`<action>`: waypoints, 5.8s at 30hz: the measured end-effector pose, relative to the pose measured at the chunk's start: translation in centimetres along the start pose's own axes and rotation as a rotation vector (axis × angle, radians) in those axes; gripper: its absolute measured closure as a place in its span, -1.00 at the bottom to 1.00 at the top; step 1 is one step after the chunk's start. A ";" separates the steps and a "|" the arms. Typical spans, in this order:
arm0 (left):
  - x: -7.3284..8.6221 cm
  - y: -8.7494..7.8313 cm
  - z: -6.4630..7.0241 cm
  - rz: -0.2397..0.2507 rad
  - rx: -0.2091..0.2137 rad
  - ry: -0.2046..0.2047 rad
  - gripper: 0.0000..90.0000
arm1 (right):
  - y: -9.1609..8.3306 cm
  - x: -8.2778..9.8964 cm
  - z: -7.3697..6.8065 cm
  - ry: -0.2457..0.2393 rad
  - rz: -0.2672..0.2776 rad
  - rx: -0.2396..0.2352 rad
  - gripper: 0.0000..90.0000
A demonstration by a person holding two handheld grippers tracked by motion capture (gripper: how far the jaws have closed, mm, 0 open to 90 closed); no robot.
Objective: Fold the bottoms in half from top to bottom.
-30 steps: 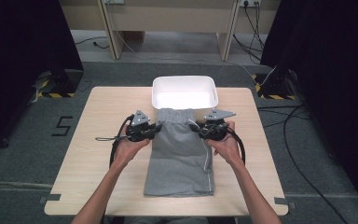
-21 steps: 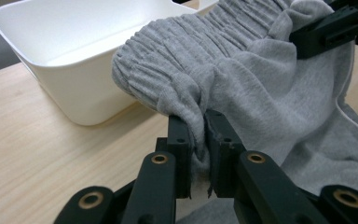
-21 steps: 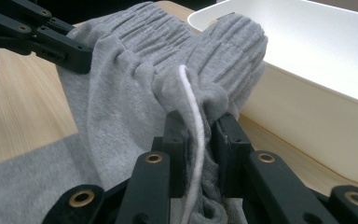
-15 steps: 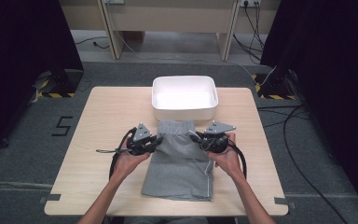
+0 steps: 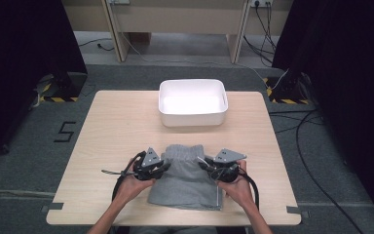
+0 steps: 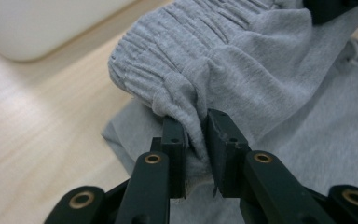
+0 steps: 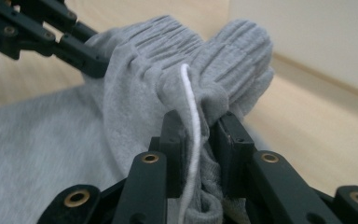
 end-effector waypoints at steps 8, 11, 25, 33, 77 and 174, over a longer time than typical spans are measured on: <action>1.8 0.7 0.9 -0.052 0.033 0.003 0.63 | 0.5 2.9 -1.5 0.028 -0.078 -0.004 0.64; 2.2 0.8 1.1 -0.051 0.037 -0.006 0.61 | 0.5 3.4 -1.8 0.036 -0.070 -0.001 0.64; 2.2 0.9 1.5 -0.081 0.001 -0.019 0.51 | 2.2 1.8 0.8 0.052 -0.122 -0.023 0.65; 2.1 0.9 0.8 -0.070 0.022 -0.078 0.33 | 2.9 0.9 1.4 0.083 -0.128 -0.062 0.41; -0.5 -2.4 1.1 0.104 0.078 -0.097 0.36 | -1.2 -2.0 -1.5 0.021 0.046 -0.153 0.68; 1.7 -1.7 -1.6 0.050 -0.102 -0.204 -0.27 | -2.4 0.8 1.8 0.135 -0.054 0.065 -0.18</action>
Point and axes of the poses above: each handheld gripper's, and its own axes: y roughly forward along the jaws, x roughly out of its underside, z roughly to its right, the point moved 5 cm from there along y, roughly forward along the jaws, and after that the axes turned 7 degrees about -z, right-handed, at the moved point
